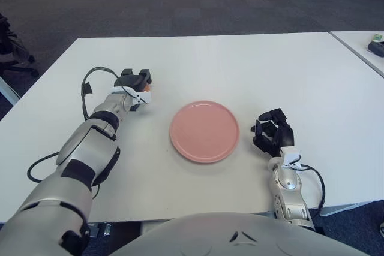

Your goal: Put the apple into the plate.

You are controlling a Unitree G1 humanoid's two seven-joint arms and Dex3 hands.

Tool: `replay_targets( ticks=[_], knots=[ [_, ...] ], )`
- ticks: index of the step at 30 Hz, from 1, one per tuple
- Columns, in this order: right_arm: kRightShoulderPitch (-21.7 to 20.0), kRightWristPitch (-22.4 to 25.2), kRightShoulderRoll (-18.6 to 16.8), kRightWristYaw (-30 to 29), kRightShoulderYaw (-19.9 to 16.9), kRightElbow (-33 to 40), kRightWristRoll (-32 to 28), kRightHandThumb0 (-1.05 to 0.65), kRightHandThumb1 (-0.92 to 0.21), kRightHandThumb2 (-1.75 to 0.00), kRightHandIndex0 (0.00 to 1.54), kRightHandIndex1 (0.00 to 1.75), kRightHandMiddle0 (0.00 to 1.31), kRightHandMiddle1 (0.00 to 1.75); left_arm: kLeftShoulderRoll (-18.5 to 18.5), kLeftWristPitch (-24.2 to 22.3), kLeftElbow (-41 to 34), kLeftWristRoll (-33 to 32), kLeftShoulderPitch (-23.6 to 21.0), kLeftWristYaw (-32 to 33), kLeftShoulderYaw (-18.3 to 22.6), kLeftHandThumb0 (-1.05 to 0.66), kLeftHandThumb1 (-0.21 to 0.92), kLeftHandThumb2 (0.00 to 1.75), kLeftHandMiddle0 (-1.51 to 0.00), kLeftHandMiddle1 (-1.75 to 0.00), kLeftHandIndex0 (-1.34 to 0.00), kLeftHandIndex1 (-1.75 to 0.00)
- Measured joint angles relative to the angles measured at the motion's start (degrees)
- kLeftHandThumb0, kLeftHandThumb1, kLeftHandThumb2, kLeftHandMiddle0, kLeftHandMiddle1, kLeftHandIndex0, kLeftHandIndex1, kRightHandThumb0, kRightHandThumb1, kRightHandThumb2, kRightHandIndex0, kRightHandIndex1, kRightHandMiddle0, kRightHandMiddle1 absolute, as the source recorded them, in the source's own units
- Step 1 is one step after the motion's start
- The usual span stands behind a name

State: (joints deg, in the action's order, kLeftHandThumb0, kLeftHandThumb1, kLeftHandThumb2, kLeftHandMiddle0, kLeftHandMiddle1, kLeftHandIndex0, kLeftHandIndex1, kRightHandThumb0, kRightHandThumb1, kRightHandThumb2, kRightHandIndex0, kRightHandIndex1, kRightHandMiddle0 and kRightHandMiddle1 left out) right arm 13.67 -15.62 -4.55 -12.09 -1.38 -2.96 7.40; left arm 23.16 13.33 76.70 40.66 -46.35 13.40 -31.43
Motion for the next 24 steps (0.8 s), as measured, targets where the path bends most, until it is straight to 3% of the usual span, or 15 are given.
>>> replay_targets(
  ticks=[12,24],
  knots=[
    [-0.35,-0.43,0.25,0.05,-0.06,-0.56,-0.02,-0.39,-0.62,-0.94,0.63,1.36,0.38,1.75,0.02,0.90,-0.12,-1.49,0.53,0.96,1.63,0.00,0.01,1.63,-0.89,-1.63,-0.60,-1.75],
    [-0.37,-0.43,0.33,-0.13,0.02,-0.59,0.19,-0.39,-0.64,-0.92,0.62,1.35,0.36,1.75,0.13,3.31,-0.32,-7.94,0.94,-3.37,7.63,0.00,0.00,1.64,-0.89,-1.62,-0.61,-1.75]
  ],
)
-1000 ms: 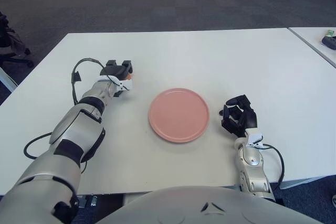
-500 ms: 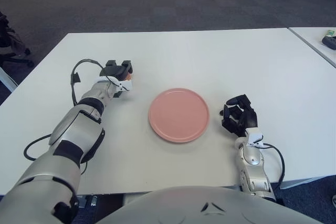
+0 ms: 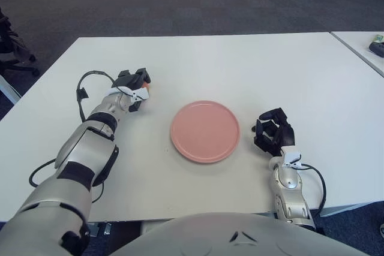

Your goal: Put the apple into the plate.

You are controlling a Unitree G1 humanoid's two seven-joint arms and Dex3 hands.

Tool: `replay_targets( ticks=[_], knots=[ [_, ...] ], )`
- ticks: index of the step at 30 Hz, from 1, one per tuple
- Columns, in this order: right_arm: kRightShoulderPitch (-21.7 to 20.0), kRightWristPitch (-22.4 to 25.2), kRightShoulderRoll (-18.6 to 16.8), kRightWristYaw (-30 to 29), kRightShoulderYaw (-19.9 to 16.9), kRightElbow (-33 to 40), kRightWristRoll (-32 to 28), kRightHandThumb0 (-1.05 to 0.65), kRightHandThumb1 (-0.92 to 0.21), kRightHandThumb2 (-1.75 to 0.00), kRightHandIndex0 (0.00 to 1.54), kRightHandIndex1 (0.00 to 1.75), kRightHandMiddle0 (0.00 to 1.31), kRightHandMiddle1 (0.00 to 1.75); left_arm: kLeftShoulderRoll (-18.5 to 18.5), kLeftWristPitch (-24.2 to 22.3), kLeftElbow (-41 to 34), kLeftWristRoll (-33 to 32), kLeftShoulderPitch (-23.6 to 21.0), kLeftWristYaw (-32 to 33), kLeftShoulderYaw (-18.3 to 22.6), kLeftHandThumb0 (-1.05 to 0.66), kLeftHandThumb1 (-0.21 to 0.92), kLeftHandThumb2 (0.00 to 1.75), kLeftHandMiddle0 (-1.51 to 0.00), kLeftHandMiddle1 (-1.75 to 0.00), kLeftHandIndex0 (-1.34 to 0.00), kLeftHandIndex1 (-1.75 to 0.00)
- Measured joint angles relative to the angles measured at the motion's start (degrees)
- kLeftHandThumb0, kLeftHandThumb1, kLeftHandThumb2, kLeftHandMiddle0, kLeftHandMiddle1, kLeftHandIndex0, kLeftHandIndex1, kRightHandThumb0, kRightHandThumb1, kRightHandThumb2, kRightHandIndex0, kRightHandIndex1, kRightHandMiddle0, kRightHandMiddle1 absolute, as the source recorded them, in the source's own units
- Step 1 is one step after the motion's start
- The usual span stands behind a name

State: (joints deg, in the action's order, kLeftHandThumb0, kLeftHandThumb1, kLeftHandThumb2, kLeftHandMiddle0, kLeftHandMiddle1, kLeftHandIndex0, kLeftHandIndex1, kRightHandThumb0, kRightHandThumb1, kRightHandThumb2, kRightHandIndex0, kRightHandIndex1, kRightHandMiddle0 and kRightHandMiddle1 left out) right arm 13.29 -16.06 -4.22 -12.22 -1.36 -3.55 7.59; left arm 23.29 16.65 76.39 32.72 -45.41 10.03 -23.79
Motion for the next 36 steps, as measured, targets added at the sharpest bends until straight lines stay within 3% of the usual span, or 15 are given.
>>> replay_targets(
  ticks=[16,36],
  knots=[
    [-0.06,0.10,-0.03,-0.46,0.16,0.00,0.11,-0.39,-0.63,-0.92,0.62,1.36,0.37,1.75,-0.14,1.31,-1.68,-5.25,0.56,-5.72,4.69,0.00,0.00,1.63,-0.91,-1.59,-0.62,-1.75],
    [-0.35,-0.03,-0.20,-0.41,0.39,-0.31,-0.20,-0.39,-0.64,-0.92,0.63,1.38,0.37,1.75,0.60,8.41,-6.87,-5.03,1.98,-7.85,4.66,0.00,-0.01,1.64,-0.91,-1.60,-0.63,-1.75]
  ],
)
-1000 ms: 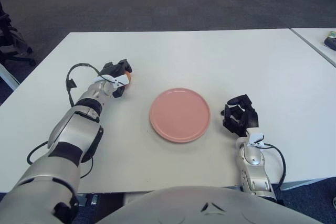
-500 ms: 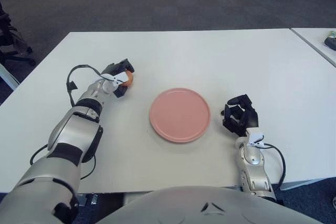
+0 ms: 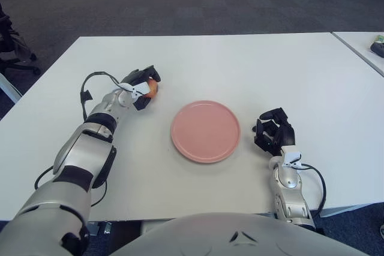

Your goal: Put the apple into the plate.

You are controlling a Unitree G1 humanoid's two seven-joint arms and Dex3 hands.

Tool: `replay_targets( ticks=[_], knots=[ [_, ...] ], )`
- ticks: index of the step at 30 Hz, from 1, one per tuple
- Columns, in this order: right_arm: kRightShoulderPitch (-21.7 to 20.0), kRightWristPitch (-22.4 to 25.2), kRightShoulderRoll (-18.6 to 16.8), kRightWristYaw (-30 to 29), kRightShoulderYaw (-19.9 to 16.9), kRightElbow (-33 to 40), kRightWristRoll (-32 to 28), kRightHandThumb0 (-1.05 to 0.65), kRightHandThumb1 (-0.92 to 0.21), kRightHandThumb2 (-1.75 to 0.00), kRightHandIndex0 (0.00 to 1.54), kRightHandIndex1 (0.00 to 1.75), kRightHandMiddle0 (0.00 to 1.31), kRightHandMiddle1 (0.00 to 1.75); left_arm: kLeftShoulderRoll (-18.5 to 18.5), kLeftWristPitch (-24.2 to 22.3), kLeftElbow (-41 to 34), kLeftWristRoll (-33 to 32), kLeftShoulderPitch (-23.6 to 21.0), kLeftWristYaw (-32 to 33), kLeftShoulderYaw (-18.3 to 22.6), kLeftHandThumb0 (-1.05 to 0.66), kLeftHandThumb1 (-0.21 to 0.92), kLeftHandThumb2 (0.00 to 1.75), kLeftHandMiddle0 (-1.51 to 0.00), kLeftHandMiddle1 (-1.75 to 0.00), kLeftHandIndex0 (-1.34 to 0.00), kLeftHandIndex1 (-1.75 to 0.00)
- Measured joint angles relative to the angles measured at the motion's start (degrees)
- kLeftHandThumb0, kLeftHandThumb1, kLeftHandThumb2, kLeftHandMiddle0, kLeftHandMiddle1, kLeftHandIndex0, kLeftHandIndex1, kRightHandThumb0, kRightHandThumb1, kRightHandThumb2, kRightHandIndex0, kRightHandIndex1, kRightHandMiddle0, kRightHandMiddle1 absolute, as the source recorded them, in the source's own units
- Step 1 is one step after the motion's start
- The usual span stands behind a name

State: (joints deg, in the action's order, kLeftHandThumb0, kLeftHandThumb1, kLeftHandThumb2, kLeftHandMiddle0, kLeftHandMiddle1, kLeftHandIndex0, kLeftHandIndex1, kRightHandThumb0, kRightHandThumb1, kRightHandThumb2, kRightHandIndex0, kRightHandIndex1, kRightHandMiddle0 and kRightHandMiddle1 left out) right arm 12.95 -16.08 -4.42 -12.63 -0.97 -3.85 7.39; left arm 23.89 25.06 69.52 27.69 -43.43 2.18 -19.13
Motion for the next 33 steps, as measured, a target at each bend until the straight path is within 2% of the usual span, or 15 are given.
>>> replay_targets(
  ticks=[12,20,33],
  knots=[
    [-0.34,-0.24,0.02,0.01,0.04,-0.39,0.02,-0.39,-0.63,-0.92,0.63,1.38,0.37,1.75,1.82,4.21,-7.22,0.07,2.98,0.88,0.12,0.00,-0.02,1.65,-0.92,-1.59,-0.63,-1.75],
    [-0.42,-0.36,0.03,0.03,-0.01,-0.60,0.00,-0.39,-0.62,-0.94,0.61,1.40,0.38,1.75,3.96,4.47,-21.76,0.09,7.85,1.47,1.45,0.00,-0.02,1.66,-0.92,-1.60,-0.64,-1.75],
    [-0.57,-0.13,0.11,0.01,0.17,-0.64,0.18,-0.39,-0.65,-0.91,0.59,1.41,0.36,1.75,3.26,5.70,-43.88,0.55,17.12,1.57,2.44,0.00,-0.03,1.67,-0.92,-1.61,-0.65,-1.75]
  ],
)
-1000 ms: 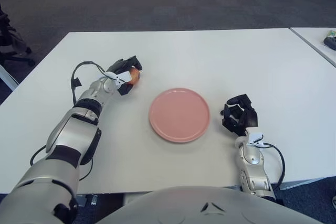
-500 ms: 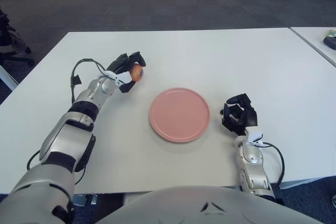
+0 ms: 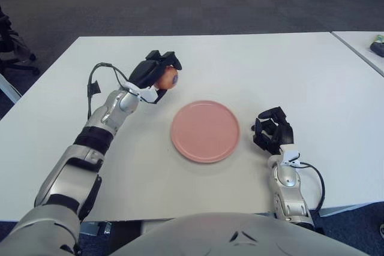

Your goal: Put the apple into the plate.

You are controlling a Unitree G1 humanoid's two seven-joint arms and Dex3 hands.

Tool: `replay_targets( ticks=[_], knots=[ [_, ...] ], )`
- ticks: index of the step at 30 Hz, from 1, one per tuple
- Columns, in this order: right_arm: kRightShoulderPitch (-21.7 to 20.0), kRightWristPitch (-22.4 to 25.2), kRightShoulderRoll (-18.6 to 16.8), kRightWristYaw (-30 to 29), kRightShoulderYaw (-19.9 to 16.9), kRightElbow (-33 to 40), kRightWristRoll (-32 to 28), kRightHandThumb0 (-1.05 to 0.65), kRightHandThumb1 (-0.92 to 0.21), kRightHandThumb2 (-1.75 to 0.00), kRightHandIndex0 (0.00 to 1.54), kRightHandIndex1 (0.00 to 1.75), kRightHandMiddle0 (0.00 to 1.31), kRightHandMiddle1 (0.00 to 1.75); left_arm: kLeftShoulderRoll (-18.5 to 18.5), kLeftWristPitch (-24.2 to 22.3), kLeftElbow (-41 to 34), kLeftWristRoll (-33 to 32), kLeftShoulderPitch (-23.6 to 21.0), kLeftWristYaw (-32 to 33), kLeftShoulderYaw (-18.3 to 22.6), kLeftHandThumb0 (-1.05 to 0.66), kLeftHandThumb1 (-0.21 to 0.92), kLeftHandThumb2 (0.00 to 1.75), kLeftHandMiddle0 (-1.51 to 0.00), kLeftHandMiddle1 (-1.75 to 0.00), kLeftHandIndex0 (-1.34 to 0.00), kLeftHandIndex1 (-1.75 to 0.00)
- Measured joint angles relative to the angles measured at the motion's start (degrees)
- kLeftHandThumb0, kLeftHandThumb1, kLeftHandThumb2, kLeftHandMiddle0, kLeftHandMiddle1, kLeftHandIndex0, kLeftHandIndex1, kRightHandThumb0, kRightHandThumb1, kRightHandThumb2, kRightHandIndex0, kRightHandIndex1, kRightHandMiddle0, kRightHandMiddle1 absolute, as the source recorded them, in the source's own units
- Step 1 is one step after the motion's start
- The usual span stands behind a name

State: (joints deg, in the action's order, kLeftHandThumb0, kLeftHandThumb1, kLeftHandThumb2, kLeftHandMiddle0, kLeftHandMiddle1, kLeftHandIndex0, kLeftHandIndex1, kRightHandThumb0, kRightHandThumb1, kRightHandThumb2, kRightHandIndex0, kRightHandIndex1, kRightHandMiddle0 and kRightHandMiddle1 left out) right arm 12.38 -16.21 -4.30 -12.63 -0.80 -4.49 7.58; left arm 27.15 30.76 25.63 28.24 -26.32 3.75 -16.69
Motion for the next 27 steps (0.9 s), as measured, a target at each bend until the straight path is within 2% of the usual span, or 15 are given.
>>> replay_targets(
  ticks=[7,16,22,27],
  knots=[
    [-0.01,0.03,0.00,0.00,0.07,0.00,0.02,-0.39,-0.65,-0.90,0.59,1.42,0.36,1.75,-0.60,0.42,-9.92,-1.16,4.57,-4.57,-0.07,0.00,-0.03,1.67,-0.91,-1.61,-0.64,-1.75],
    [0.06,-0.09,0.08,-0.03,0.11,-0.04,0.18,-0.39,-0.64,-0.91,0.59,1.43,0.36,1.75,-2.01,-2.24,-22.63,-1.93,9.56,-11.30,-0.45,0.00,-0.03,1.67,-0.92,-1.62,-0.64,-1.75],
    [0.10,-0.15,0.10,-0.07,0.11,-0.08,0.21,-0.39,-0.64,-0.91,0.59,1.43,0.36,1.75,-3.31,-1.53,-25.95,-3.01,11.16,-14.79,-2.59,0.00,-0.01,1.64,-0.91,-1.60,-0.62,-1.75],
    [0.11,-0.32,0.06,-0.14,0.28,-0.09,0.34,-0.39,-0.66,-0.89,0.54,1.48,0.35,1.75,-3.54,1.75,-25.96,-2.94,11.09,-17.56,-4.92,0.00,0.03,1.60,-0.87,-1.61,-0.59,-1.75]
  ],
)
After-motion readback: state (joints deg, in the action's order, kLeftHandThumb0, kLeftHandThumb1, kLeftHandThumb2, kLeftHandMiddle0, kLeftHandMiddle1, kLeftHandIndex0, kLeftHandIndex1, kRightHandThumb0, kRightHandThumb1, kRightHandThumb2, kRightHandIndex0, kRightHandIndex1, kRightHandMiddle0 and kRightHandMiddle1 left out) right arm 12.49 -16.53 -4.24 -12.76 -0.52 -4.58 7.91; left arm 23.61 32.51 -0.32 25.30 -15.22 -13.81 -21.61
